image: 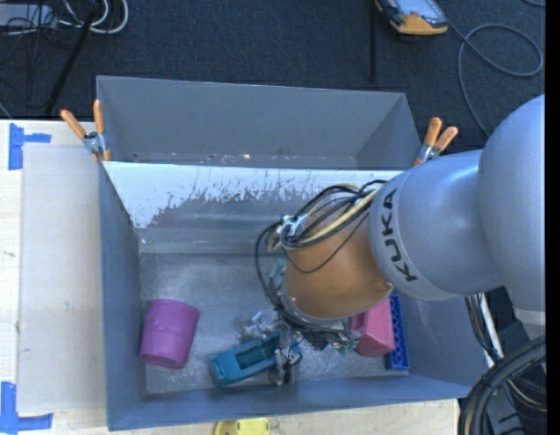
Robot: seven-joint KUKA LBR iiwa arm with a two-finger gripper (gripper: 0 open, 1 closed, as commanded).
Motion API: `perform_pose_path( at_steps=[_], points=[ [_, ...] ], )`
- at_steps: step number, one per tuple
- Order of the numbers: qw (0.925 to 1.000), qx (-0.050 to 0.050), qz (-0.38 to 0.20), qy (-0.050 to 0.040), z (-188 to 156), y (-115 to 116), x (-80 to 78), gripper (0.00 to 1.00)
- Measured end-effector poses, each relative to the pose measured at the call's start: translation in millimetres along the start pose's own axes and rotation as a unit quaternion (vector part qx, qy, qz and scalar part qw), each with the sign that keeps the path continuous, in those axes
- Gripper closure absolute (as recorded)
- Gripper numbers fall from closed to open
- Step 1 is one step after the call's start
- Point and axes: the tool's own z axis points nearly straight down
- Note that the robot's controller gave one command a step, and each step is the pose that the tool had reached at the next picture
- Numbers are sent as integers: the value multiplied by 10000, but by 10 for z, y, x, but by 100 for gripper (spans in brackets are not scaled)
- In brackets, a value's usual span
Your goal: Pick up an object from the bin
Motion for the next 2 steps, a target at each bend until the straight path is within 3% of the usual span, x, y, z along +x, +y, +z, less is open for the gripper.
perform_pose_path(
  at_steps=[1,2],
  points=[
    [9999,-2,109,24,-56,33,-166,100],
    [9999,-17,122,33,-83,-53,-140,100]
  ],
)
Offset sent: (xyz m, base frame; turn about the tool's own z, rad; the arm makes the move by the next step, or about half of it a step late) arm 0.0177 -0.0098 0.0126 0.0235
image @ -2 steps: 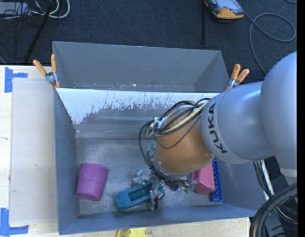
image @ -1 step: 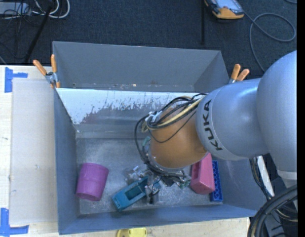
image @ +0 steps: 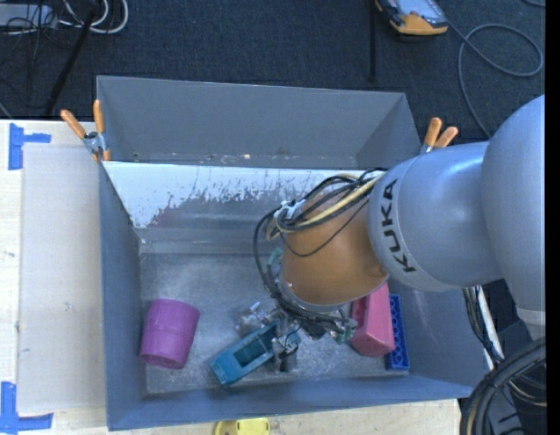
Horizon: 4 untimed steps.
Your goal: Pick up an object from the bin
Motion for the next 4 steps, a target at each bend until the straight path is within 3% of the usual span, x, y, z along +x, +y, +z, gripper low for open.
perform_pose_path(
  at_steps=[1,2,3,4],
  points=[
    [10000,1,1,25,43,-91,-172,100],
    [9999,-5,165,32,-125,-196,-411,100],
    [9998,0,222,23,-483,-274,-383,100],
    [9998,34,201,-39,-262,-433,-755,100]
  ],
)
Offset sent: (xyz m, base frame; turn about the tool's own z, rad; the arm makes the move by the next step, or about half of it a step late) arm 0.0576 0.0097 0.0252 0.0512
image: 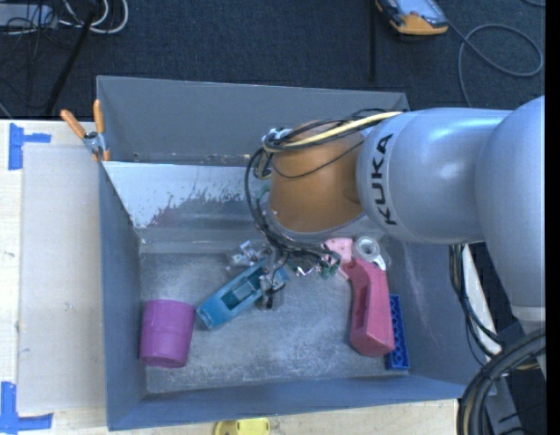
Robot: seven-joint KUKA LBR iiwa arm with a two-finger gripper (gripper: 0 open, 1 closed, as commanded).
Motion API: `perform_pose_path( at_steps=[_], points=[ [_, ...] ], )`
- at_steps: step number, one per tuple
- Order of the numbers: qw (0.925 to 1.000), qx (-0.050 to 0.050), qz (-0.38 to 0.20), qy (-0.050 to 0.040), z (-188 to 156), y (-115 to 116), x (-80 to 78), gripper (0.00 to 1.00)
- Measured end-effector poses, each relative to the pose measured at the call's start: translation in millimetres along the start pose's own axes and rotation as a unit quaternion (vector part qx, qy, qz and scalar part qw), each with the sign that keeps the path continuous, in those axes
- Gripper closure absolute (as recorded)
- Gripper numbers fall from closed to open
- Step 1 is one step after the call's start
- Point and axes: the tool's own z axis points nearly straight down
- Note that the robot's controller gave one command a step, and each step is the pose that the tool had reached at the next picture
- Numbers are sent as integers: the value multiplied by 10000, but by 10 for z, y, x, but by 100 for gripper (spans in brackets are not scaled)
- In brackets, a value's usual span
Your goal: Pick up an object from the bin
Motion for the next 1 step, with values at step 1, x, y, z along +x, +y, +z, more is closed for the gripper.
perform_pose_path(
  at_steps=[1],
  points=[
    [9999,-61,72,116,45,97,88,100]
  ],
)
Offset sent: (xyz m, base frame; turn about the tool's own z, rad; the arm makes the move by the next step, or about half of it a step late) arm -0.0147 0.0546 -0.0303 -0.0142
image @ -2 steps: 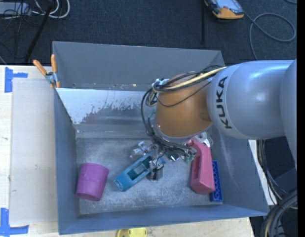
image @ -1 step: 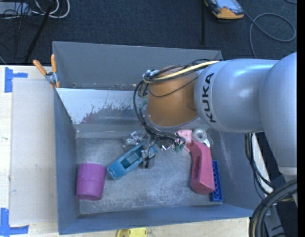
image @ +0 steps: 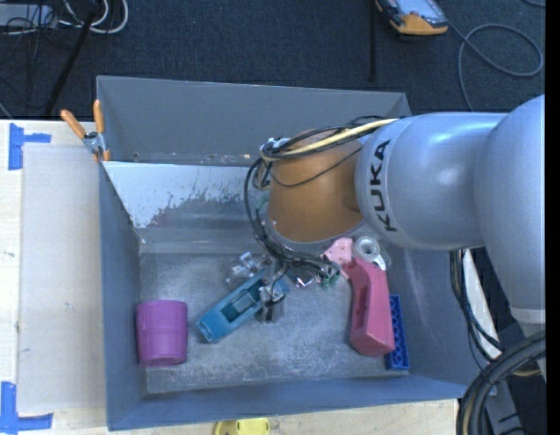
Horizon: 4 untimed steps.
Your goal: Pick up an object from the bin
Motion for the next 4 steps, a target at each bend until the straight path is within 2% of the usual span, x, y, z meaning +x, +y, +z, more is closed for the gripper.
perform_pose_path(
  at_steps=[1,2,3,4],
  points=[
    [9999,55,-42,-111,-184,177,-134,100],
    [10000,14,-77,-54,-119,-169,45,100],
    [9979,24,640,-68,100,325,-639,100],
    [9979,24,647,-67,100,320,-638,100]
  ],
)
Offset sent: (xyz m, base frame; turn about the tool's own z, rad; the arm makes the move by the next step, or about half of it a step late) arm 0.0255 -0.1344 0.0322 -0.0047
